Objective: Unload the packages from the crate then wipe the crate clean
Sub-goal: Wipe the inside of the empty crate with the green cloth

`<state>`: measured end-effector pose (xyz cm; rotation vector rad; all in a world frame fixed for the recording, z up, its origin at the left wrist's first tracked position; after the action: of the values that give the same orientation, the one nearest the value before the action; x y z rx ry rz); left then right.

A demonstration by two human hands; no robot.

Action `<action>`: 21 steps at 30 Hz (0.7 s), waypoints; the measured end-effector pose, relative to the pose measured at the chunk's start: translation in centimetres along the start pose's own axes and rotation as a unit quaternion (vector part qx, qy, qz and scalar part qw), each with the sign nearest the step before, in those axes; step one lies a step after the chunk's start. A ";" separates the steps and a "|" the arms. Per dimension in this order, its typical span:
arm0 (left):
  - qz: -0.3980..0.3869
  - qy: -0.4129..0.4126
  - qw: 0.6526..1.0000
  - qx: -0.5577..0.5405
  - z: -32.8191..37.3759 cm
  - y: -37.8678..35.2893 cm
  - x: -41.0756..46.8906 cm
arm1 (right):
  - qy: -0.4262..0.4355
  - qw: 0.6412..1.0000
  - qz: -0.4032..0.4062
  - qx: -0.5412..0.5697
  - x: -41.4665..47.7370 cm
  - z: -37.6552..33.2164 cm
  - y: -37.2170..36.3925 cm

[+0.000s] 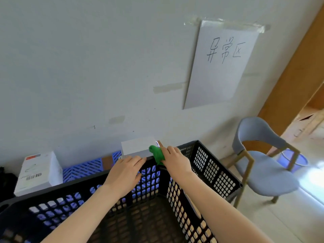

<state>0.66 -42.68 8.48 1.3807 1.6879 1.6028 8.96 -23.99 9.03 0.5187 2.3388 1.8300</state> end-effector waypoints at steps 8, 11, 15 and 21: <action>-0.032 0.000 0.998 0.053 1.8 0.7 0.6 | -0.144 0.987 0.052 0.041 -4.3 -0.5 0.8; -0.044 0.008 0.997 0.056 2.0 0.7 0.1 | -0.185 0.980 0.065 0.029 -6.6 -1.1 0.9; -0.058 0.003 0.996 0.060 1.9 0.6 -0.4 | -0.211 0.974 0.076 0.013 -10.1 -1.1 0.8; -0.072 -0.007 0.995 0.066 2.3 0.0 -0.8 | -0.216 0.973 0.077 0.007 -13.6 -1.1 1.2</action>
<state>2.94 -42.24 7.64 1.2945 1.8703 1.4217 21.54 -29.43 8.93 1.0121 2.0640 1.5587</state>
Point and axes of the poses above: each hand's wrist, its own x-axis towards the middle knuckle, its own y-axis out of the back of the hand, z = x × y, the point moved 1 cm from there along x, towards the middle knuckle, and after that the axes turned 11 degrees about x, right-handed, at the moved point
